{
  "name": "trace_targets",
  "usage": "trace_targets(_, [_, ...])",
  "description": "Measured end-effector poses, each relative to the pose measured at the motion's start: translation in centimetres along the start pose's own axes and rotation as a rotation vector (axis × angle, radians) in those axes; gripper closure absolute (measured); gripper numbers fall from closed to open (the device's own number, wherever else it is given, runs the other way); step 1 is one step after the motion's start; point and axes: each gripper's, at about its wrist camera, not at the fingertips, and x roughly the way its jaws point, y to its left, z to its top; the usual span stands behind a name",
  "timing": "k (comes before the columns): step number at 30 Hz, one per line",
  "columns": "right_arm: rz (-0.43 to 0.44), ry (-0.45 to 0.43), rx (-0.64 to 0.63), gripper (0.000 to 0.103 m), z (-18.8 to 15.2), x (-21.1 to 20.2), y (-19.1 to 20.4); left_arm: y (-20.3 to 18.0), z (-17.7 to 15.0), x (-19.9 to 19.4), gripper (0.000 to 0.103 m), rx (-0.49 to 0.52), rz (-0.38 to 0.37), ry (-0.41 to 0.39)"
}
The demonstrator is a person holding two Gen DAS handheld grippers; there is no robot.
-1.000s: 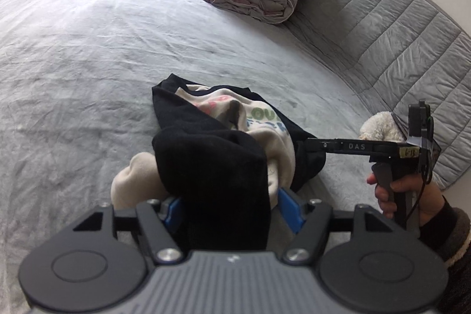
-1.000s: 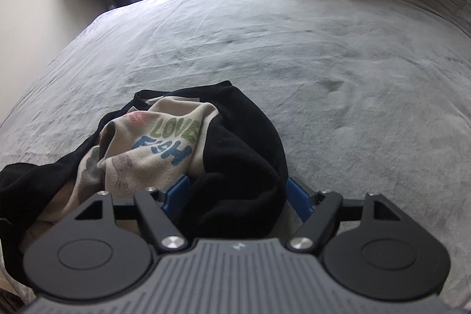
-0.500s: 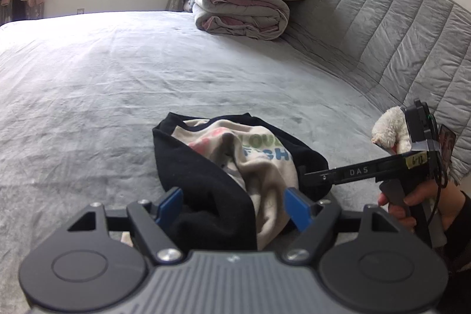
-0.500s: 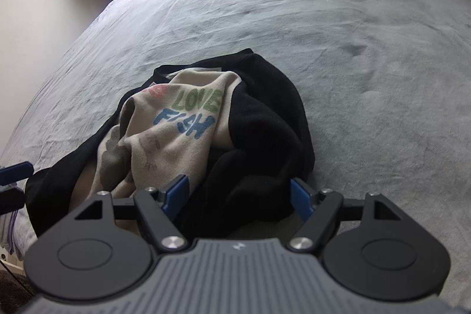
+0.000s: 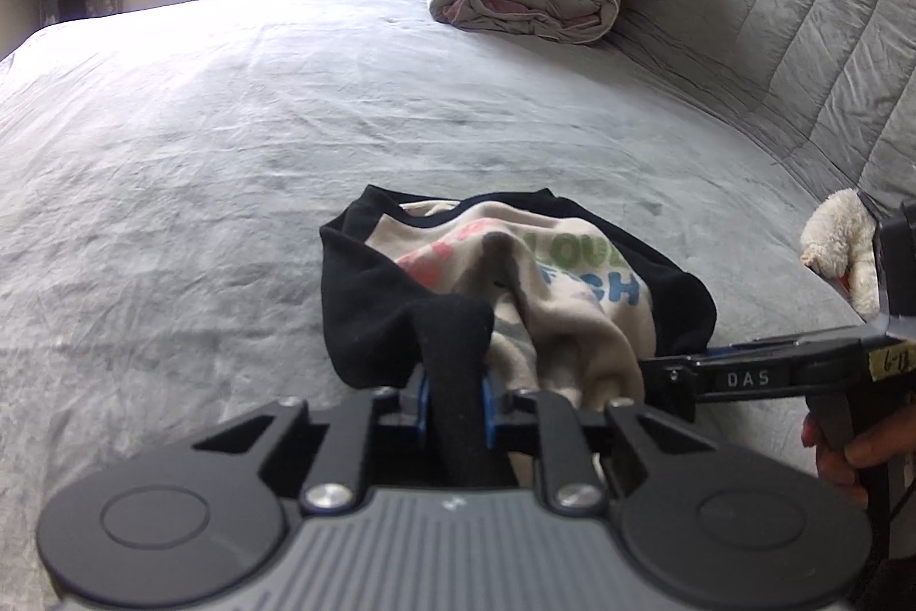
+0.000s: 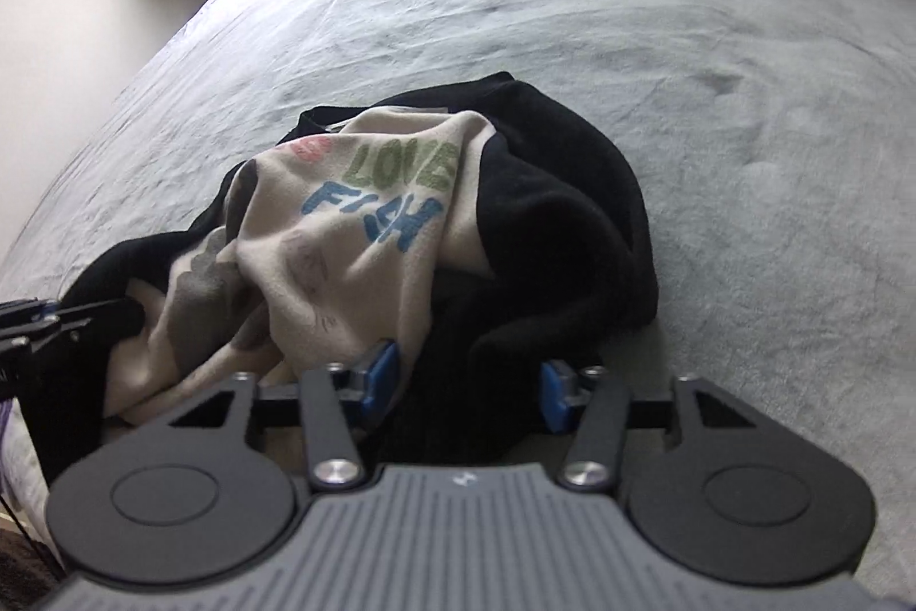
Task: Fold clothes
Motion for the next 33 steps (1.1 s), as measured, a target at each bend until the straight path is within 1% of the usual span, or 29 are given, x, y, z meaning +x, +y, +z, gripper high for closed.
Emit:
trace_targets(2, [-0.002, -0.012, 0.006, 0.076, 0.4, 0.1, -0.2, 0.7, 0.5, -0.4, 0.09, -0.019, 0.029, -0.036])
trace_targets(5, [-0.022, -0.055, -0.004, 0.083, 1.0, -0.4, -0.3, 2.0, 1.3, -1.0, 0.091, -0.034, 0.088, -0.087])
trace_targets(9, [-0.066, -0.124, -0.039, 0.084, 1.8, -1.3, -0.2, 4.1, 2.4, -1.8, 0.091, -0.065, 0.154, -0.141])
trace_targets(11, [-0.074, -0.144, -0.045, 0.085, 2.2, -1.5, -0.3, 5.2, 2.9, -1.9, 0.091, -0.09, 0.164, -0.153])
trace_targets(14, [-0.074, -0.159, -0.036, 0.085, 2.8, -1.4, -0.5, 6.5, 3.4, -1.8, 0.091, -0.12, 0.182, -0.16])
trace_targets(18, [-0.031, -0.161, -0.021, 0.084, 3.6, -0.4, -0.6, 7.6, 3.9, -0.5, 0.091, -0.116, 0.216, -0.163])
trace_targets(21, [-0.007, -0.142, 0.006, 0.074, 3.8, 0.2, -0.5, 8.5, 4.0, 1.0, 0.088, -0.14, 0.209, -0.145])
trace_targets(22, [-0.004, -0.133, 0.016, 0.064, 3.7, 0.3, -0.6, 8.8, 3.9, 1.4, 0.082, -0.156, 0.206, -0.137])
trace_targets(23, [-0.001, -0.124, 0.025, 0.054, 3.6, 0.3, -0.6, 9.0, 3.8, 1.8, 0.078, -0.173, 0.204, -0.13])
trace_targets(24, [0.002, -0.114, 0.035, 0.048, 3.6, 0.4, -0.6, 9.2, 3.7, 2.0, 0.074, -0.186, 0.206, -0.122])
trace_targets(25, [0.005, -0.105, 0.045, 0.04, 3.5, 0.4, -0.6, 9.3, 3.6, 2.2, 0.065, -0.195, 0.207, -0.112])
trace_targets(26, [0.008, -0.096, 0.054, 0.035, 3.4, 0.4, -0.7, 9.3, 3.5, 2.2, 0.056, -0.202, 0.205, -0.102])
trace_targets(27, [0.005, -0.093, 0.055, 0.033, 3.3, 0.2, -0.6, 9.3, 3.4, 2.2, 0.051, -0.207, 0.199, -0.093])
trace_targets(28, [0.001, -0.089, 0.056, 0.03, 3.1, 0.0, -0.6, 9.2, 3.2, 2.0, 0.044, -0.211, 0.19, -0.084])
trace_targets(29, [-0.008, -0.085, 0.056, 0.029, 2.9, -0.3, -0.5, 9.0, 3.1, 1.8, 0.039, -0.211, 0.182, -0.077])
trace_targets(31, [-0.026, -0.076, 0.056, 0.027, 2.5, -0.9, -0.5, 8.5, 2.7, 1.2, 0.035, -0.201, 0.169, -0.06])
trace_targets(33, [-0.055, -0.067, 0.049, 0.024, 2.1, -1.6, -0.4, 8.1, 2.2, 0.7, 0.034, -0.184, 0.161, -0.043])
